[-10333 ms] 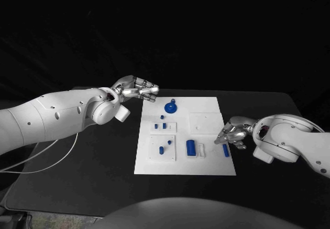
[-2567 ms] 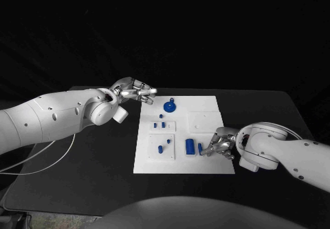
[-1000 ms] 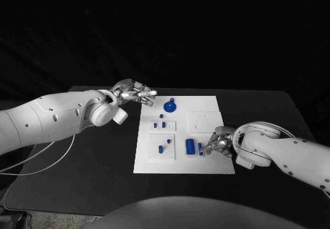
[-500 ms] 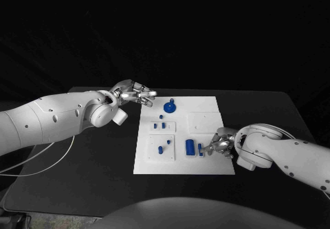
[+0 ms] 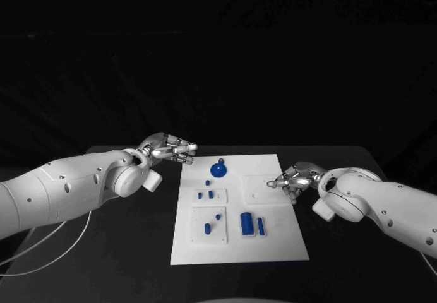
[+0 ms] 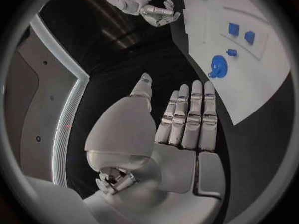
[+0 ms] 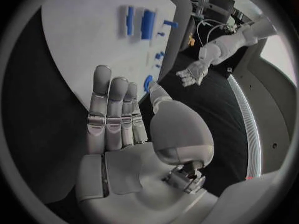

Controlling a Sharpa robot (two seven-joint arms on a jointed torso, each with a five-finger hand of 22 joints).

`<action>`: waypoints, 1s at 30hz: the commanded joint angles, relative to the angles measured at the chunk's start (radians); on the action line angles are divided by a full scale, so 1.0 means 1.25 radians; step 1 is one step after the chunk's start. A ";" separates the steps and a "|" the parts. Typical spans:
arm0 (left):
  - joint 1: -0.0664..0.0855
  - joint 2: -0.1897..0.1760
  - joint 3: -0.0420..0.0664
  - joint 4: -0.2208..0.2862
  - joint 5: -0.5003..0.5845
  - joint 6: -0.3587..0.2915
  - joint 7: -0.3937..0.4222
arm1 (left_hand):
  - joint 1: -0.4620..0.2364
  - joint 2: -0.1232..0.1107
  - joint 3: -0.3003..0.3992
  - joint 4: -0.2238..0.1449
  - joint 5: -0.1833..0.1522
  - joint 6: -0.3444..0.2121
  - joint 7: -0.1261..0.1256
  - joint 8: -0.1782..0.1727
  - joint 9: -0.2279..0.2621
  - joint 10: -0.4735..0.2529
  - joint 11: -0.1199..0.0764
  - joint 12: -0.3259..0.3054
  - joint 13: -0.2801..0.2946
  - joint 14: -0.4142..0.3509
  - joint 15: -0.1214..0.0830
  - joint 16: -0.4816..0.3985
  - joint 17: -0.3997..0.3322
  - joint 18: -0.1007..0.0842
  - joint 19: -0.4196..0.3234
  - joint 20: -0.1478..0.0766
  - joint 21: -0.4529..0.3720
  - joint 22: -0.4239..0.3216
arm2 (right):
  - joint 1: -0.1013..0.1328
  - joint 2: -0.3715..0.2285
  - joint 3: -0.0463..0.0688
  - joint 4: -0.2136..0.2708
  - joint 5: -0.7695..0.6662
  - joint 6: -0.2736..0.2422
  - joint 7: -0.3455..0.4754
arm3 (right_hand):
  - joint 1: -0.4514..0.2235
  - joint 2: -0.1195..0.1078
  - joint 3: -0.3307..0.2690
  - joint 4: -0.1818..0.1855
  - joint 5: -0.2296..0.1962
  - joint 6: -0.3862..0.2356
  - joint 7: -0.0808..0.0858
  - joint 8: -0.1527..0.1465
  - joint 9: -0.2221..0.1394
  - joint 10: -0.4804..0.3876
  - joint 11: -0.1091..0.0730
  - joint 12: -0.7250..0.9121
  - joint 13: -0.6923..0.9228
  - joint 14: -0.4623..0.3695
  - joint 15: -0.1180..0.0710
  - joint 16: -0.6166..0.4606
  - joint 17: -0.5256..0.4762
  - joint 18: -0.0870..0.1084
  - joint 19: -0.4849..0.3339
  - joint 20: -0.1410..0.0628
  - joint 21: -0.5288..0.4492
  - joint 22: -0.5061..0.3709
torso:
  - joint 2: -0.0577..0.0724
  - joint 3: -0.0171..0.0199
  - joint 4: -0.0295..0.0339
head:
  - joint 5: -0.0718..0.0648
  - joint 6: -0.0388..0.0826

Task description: Assemble the parts on the task board

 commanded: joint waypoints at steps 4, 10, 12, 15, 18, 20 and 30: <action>0.008 0.035 0.004 -0.054 0.096 -0.046 0.024 | 0.000 0.034 -0.017 -0.022 0.008 0.001 0.001 0.002 0.001 -0.009 0.003 -0.003 0.001 -0.030 0.004 -0.005 -0.002 0.008 -0.004 0.008 -0.005 0.000 | 0.021 0.052 0.033 -0.160 0.260 -0.090 0.298 | 0.064 0.039 0.015 -0.079 0.001 -0.026 0.026 -0.003 -0.138 -0.059 0.029 -0.121 -0.205 -0.026 0.038 -0.237 -0.133 0.009 -0.056 0.042 -0.105 -0.229 | -0.012 -0.0035 0.0017 | -0.007 0.063; 0.013 0.075 0.005 -0.116 0.125 -0.063 0.032 | 0.000 0.033 -0.017 -0.026 0.011 -0.040 -0.012 0.000 -0.001 -0.076 0.000 -0.003 -0.001 -0.096 0.008 -0.008 -0.005 0.019 -0.029 0.028 -0.021 -0.005 | 0.027 0.108 0.061 -0.266 0.368 -0.062 0.391 | 0.041 0.029 0.072 -0.111 -0.001 -0.093 0.062 -0.003 -0.338 -0.134 0.125 -0.393 -0.711 -0.320 0.168 -0.384 -0.502 0.014 -0.428 0.188 -0.107 -0.554 | -0.016 0.0002 0.0011 | -0.008 0.099; 0.014 0.091 0.006 -0.137 0.133 -0.071 0.038 | -0.001 0.030 -0.011 -0.023 0.012 -0.057 -0.018 -0.001 -0.002 -0.100 -0.003 -0.002 -0.001 -0.117 0.007 -0.008 -0.005 0.037 -0.038 0.047 -0.029 -0.005 | 0.028 0.126 0.068 -0.290 0.385 -0.052 0.416 | 0.038 0.034 0.059 -0.104 0.003 -0.091 0.054 -0.001 -0.394 -0.182 0.129 -0.399 -0.705 -0.361 0.177 -0.389 -0.631 0.034 -0.472 0.223 -0.100 -0.639 | -0.019 0.0015 0.0012 | -0.008 0.104; 0.014 0.110 0.006 -0.159 0.143 -0.082 0.046 | -0.002 0.023 -0.001 -0.019 0.014 -0.091 -0.022 -0.003 -0.003 -0.149 -0.005 -0.004 -0.003 -0.149 0.006 -0.008 -0.007 0.067 -0.060 0.077 -0.036 -0.007 | 0.028 0.145 0.073 -0.312 0.399 -0.045 0.440 | 0.040 0.043 0.034 -0.096 -0.001 -0.130 0.052 -0.004 -0.401 -0.210 0.128 -0.403 -0.706 -0.406 0.175 -0.393 -0.687 0.077 -0.514 0.269 -0.096 -0.713 | -0.021 0.0029 0.0015 | -0.008 0.111; 0.015 0.125 0.006 -0.176 0.148 -0.088 0.051 | -0.002 0.021 0.001 -0.017 0.012 -0.098 -0.024 -0.004 -0.004 -0.156 -0.006 -0.005 -0.003 -0.154 0.007 -0.008 -0.007 0.086 -0.065 0.092 -0.036 -0.007 | 0.028 0.157 0.076 -0.325 0.406 -0.044 0.454 | 0.045 0.050 0.013 -0.093 -0.002 -0.135 0.050 -0.005 -0.401 -0.213 0.129 -0.404 -0.706 -0.413 0.177 -0.395 -0.688 0.134 -0.526 0.307 -0.092 -0.729 | -0.023 0.0053 0.0024 | -0.006 0.113; 0.015 0.134 0.006 -0.185 0.150 -0.089 0.054 | -0.002 0.021 0.001 -0.018 0.012 -0.097 -0.023 -0.004 -0.004 -0.154 -0.006 -0.005 -0.003 -0.154 0.008 -0.009 -0.007 0.118 -0.072 0.116 -0.036 -0.006 | 0.027 0.162 0.077 -0.331 0.408 -0.043 0.459 | 0.046 0.051 0.010 -0.092 0.002 -0.137 0.055 -0.005 -0.402 -0.209 0.134 -0.404 -0.706 -0.406 0.183 -0.395 -0.688 0.133 -0.526 0.305 -0.090 -0.729 | -0.023 0.0067 0.0028 | -0.003 0.113; -0.002 0.124 0.018 -0.143 0.133 -0.115 0.046 | -0.464 0.038 0.038 -0.062 -0.090 -0.789 -0.118 -0.052 -0.050 -0.909 -0.101 -0.050 -0.048 -0.921 -0.099 -0.056 -0.056 -0.037 -0.816 -0.087 -0.093 -0.064 | 0.028 0.150 0.061 -0.288 0.407 -0.101 0.432 | -0.924 -0.008 -0.020 0.023 -0.169 -0.889 -0.042 -0.053 -0.449 -1.019 0.018 -0.450 -0.752 -1.130 0.060 -0.443 -0.734 -0.055 -1.173 0.079 -0.155 -0.782 | -0.043 -0.0024 0.0115 | -0.026 0.109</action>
